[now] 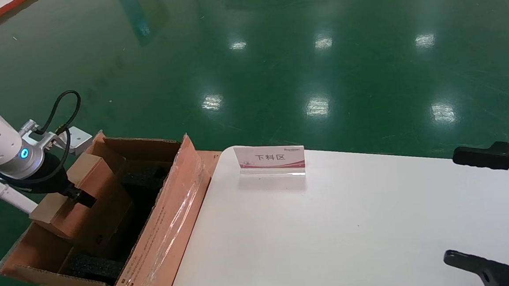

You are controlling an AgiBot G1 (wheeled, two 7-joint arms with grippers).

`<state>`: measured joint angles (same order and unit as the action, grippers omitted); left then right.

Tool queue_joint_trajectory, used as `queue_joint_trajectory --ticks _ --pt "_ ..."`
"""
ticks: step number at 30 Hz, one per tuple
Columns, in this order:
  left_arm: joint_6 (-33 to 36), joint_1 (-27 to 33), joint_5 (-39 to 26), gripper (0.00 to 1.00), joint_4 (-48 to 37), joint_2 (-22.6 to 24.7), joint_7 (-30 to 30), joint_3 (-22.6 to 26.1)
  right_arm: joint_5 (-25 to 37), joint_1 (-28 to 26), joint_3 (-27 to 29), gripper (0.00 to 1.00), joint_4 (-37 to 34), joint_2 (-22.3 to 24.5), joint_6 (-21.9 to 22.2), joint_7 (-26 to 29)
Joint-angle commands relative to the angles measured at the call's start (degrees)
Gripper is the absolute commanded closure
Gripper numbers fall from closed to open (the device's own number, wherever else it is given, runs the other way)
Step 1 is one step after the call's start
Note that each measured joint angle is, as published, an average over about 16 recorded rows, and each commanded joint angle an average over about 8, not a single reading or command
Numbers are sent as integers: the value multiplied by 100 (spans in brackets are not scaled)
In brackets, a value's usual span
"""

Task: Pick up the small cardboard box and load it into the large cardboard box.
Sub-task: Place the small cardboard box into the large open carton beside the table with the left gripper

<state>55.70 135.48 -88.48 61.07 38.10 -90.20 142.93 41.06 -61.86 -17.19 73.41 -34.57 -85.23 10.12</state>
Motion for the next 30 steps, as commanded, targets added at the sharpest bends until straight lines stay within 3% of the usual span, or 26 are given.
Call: queue_joint_trajectory --ticks 1,8,10,12,17,19,30 --pt "-7 -49 0 100 -63 32 -11 5 0 0 -1 0 0 0 0 0" --pt "3 -160 45 100 -269 105 17 2 -2 -1 -3 0 0 1 1 -1" --pt "5 -183 52 96 -308 125 23 1 -2 0 -3 0 0 1 1 -2" --pt "2 -205 57 79 -342 146 28 -1 -3 0 -3 0 -1 1 2 -2" --pt "-6 -238 62 17 -388 176 32 -6 -3 1 -3 0 -1 2 3 -2" --pt "-5 -238 62 2 -390 177 34 -6 -4 1 -3 0 -1 2 4 -2" --pt "3 -220 60 0 -371 159 35 0 -4 0 -3 0 -1 2 4 -2"
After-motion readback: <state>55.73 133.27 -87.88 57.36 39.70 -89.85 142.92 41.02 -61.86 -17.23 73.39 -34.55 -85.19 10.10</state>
